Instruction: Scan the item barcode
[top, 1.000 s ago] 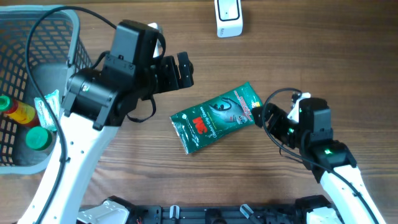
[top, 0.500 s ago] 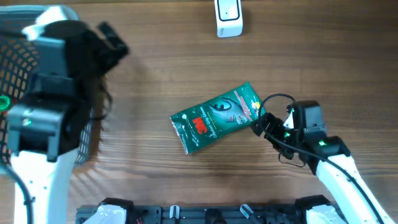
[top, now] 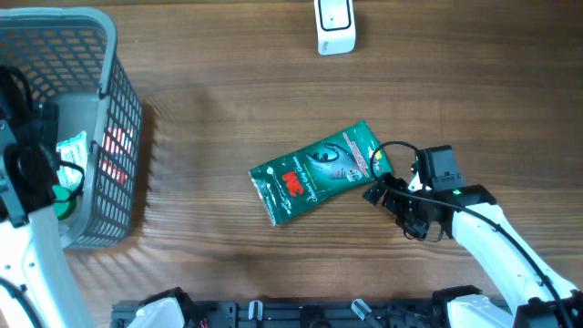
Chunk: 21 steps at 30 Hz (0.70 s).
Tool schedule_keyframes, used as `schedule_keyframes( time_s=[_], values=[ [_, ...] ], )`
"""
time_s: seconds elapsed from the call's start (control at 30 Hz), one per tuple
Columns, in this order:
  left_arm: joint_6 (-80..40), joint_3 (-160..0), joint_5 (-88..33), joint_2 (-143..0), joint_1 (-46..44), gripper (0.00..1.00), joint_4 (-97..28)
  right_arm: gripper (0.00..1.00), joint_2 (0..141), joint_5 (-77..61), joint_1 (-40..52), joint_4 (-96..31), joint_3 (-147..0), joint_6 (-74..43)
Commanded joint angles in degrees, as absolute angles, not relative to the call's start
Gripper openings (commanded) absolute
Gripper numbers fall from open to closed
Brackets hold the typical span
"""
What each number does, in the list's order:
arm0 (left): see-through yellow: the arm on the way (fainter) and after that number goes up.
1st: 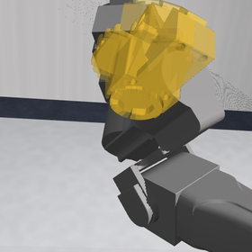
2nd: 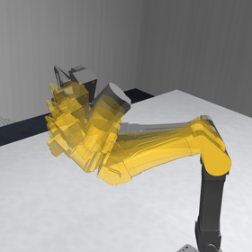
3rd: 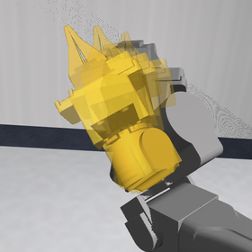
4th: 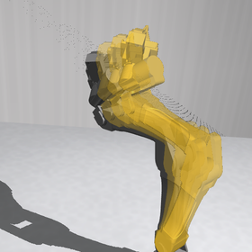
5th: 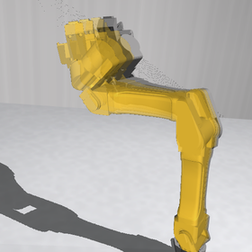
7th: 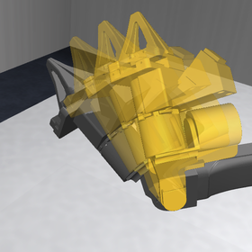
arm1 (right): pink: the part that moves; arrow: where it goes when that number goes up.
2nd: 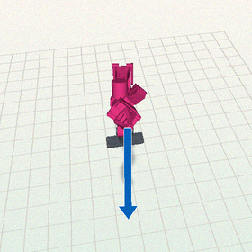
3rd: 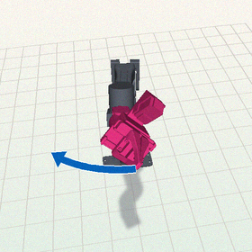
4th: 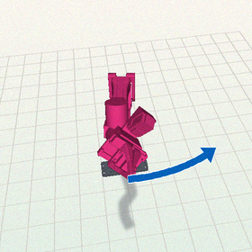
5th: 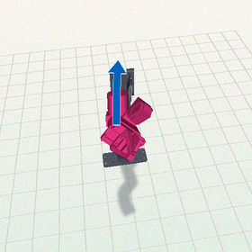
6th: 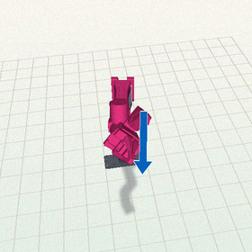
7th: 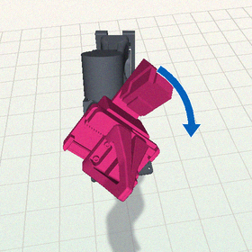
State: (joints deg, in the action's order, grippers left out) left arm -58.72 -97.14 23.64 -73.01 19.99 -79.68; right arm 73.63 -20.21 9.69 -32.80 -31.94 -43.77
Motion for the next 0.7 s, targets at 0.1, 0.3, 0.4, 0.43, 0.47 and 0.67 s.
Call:
schedule_keyframes(
  time_s=[0.1, 0.3, 0.4, 0.43, 0.47, 0.67],
  values=[
    [-61.7, -95.4, 18.9, -77.5, 24.8, 1.00, -82.6, 1.00, 64.7, -23.9, 9.7, -33.3, -32.1, -35.4],
    [-60.2, -94.8, 18.6, -77.4, 25.1, 1.00, -82.3, 1.00, 37.5, -20.6, 9.7, -38.0, -32.1, -33.4],
    [-60.2, -94.8, 18.6, -77.4, 25.1, 1.00, -82.3, 1.00, 26.9, -15.9, 9.7, -40.7, -32.1, -32.9],
    [-60.2, -94.8, 18.6, -77.4, 25.1, 1.00, -82.3, 1.00, 23.9, -14.4, 9.7, -41.6, -32.1, -32.8],
    [-60.2, -94.8, 18.6, -77.4, 25.1, 1.00, -82.3, 1.00, 21.5, -13.6, 9.7, -41.8, -32.1, -31.8],
    [-60.2, -94.8, 18.4, -77.4, 25.1, 1.00, -82.3, 1.00, 19.7, -12.9, 9.7, -41.2, -32.0, -30.9]
  ],
)
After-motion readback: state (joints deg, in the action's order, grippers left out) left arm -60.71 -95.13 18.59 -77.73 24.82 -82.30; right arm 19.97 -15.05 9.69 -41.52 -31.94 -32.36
